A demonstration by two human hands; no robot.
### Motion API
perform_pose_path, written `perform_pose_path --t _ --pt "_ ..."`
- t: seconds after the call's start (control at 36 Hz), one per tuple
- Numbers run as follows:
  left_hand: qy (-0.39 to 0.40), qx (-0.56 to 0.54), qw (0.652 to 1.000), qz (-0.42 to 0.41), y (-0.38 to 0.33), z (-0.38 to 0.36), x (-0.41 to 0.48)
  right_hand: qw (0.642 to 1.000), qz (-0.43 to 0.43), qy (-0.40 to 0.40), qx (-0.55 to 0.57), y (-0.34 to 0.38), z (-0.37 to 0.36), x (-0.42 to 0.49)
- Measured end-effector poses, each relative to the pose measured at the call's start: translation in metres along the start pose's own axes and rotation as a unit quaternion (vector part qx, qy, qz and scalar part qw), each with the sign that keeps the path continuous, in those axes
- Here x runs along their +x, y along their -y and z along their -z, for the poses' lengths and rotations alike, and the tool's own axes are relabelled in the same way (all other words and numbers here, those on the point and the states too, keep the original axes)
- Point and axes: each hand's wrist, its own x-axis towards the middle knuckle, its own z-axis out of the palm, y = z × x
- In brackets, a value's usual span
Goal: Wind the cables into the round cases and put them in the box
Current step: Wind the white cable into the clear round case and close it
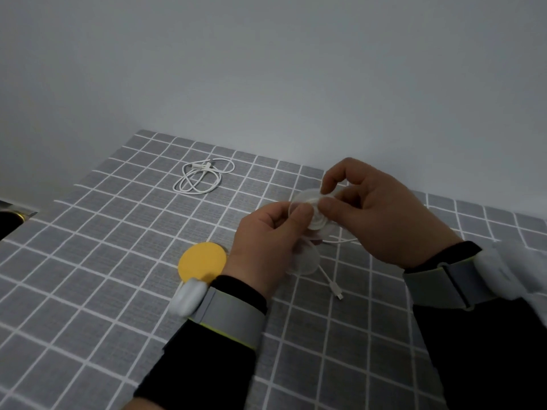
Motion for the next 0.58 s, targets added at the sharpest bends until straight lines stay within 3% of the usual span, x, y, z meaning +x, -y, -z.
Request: perform_pose_path --t 0.19,0.47,0.58 --pt "-0.047 -0.024 0.999 0.01 0.003 0.001 0.002 0.992 0.035 -0.066 -0.102 -0.003 -0.019 0.002" --pt "-0.061 -0.063 0.996 0.031 0.004 0.004 0.006 0.986 0.061 -0.022 -0.155 0.0 -0.019 0.002" --pt "-0.048 -0.083 0.994 0.045 0.004 0.003 0.007 0.984 0.056 -0.038 -0.164 -0.007 -0.015 0.005"
